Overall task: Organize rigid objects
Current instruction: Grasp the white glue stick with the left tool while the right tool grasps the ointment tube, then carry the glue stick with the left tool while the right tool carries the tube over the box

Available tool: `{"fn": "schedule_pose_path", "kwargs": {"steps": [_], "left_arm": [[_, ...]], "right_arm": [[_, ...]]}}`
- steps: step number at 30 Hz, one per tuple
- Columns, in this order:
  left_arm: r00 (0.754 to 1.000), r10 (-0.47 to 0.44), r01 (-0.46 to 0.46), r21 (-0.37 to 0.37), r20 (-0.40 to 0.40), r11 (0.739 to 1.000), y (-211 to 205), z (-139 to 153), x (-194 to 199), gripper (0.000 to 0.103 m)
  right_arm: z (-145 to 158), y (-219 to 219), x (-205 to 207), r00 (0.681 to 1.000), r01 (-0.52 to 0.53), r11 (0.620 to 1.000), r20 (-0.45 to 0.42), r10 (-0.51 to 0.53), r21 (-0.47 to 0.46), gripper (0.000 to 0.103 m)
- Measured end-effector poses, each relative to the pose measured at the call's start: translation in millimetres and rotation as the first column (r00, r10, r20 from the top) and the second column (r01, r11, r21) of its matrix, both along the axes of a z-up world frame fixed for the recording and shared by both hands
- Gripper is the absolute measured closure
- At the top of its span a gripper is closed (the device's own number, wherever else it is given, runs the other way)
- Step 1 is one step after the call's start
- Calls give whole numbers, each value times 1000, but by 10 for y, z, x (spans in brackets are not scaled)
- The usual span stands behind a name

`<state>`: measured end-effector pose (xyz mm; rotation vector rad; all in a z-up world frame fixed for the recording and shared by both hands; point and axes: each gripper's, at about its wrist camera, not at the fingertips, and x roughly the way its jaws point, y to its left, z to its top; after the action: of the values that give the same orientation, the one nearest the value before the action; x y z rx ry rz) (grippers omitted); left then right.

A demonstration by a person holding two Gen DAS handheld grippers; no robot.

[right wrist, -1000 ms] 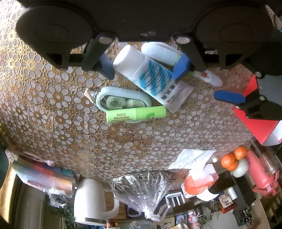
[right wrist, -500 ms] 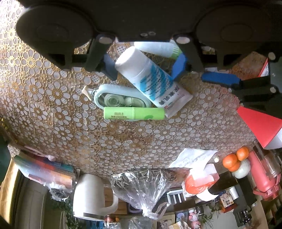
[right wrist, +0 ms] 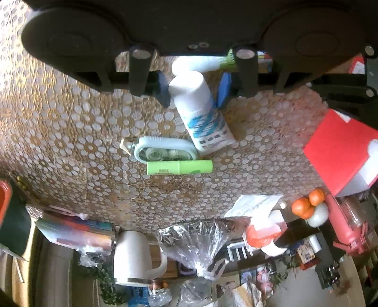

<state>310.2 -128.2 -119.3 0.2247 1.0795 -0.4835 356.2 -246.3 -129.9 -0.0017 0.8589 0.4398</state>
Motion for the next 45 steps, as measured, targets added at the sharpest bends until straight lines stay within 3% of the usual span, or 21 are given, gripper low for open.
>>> {"fn": "schedule_pose_path", "kwargs": {"steps": [11, 17, 26, 39, 45], "left_arm": [[1000, 7, -7, -17, -11, 1000, 20, 25, -311, 85], [1000, -1, 0, -9, -8, 1000, -13, 7, -366, 85], [1000, -1, 1, 4, -21, 1000, -75, -77, -224, 84], [1000, 1, -1, 6, -2, 1000, -170, -97, -78, 85], [999, 46, -46, 6, 7, 999, -77, -76, -112, 86]], "right_arm": [[74, -469, -773, 989, 141, 988, 30, -143, 70, 67], [-33, -607, -1111, 981, 191, 981, 27, -192, 36, 68], [-85, -428, -1034, 987, 152, 988, 46, -152, -10, 63], [-220, -291, -948, 987, 158, 984, 56, -154, -85, 67], [-152, -299, -1002, 980, 193, 980, 45, -191, -41, 68]]}}
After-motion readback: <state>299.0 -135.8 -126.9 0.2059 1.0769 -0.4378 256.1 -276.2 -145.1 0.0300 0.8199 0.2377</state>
